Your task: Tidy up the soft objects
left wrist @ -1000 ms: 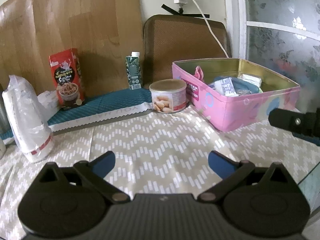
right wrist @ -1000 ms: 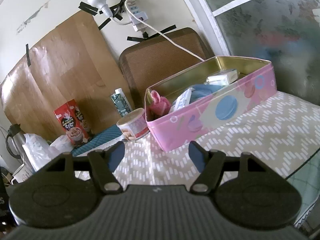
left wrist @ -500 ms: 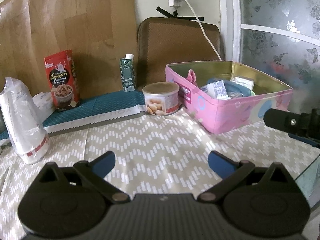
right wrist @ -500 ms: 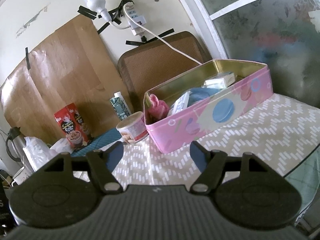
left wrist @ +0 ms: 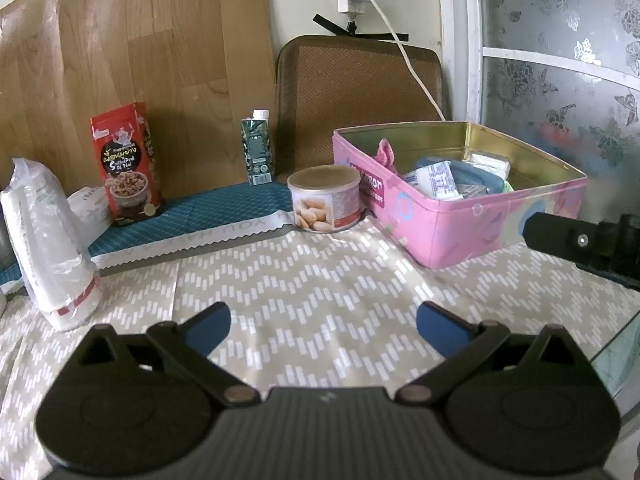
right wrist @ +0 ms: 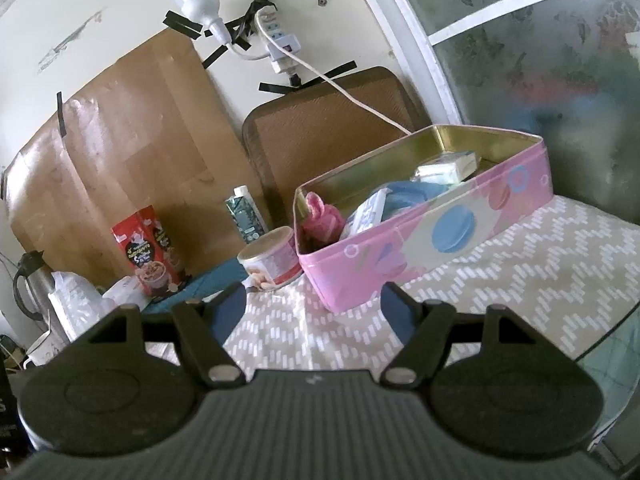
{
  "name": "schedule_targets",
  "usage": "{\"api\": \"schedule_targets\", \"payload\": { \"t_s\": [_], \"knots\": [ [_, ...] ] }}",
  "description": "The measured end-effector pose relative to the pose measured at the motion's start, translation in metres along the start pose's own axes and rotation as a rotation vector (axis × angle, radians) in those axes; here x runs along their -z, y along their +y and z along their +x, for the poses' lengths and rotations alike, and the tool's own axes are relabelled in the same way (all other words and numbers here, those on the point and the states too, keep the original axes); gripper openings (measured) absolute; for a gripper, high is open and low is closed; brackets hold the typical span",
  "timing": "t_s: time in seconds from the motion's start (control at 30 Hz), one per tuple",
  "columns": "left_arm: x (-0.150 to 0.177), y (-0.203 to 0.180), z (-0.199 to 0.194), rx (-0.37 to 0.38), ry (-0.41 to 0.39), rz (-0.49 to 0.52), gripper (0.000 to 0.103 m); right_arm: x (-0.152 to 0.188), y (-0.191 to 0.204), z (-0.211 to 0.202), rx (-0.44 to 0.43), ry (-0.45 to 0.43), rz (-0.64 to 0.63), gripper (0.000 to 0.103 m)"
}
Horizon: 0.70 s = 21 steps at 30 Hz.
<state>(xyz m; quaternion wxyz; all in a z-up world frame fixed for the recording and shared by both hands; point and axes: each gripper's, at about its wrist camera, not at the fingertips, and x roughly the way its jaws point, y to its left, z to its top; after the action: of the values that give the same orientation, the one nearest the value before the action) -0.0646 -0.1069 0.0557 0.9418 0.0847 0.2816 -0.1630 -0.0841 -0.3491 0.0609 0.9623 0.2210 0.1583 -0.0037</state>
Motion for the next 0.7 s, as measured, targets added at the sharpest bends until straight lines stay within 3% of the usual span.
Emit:
{"api": "schedule_targets", "payload": {
  "t_s": [0.7],
  "knots": [
    [0.0031, -0.0003, -0.0044, -0.038, 0.014, 0.017, 0.103, 0.0007, 0.0, -0.0049, -0.011, -0.026, 0.012, 0.078]
  ]
}}
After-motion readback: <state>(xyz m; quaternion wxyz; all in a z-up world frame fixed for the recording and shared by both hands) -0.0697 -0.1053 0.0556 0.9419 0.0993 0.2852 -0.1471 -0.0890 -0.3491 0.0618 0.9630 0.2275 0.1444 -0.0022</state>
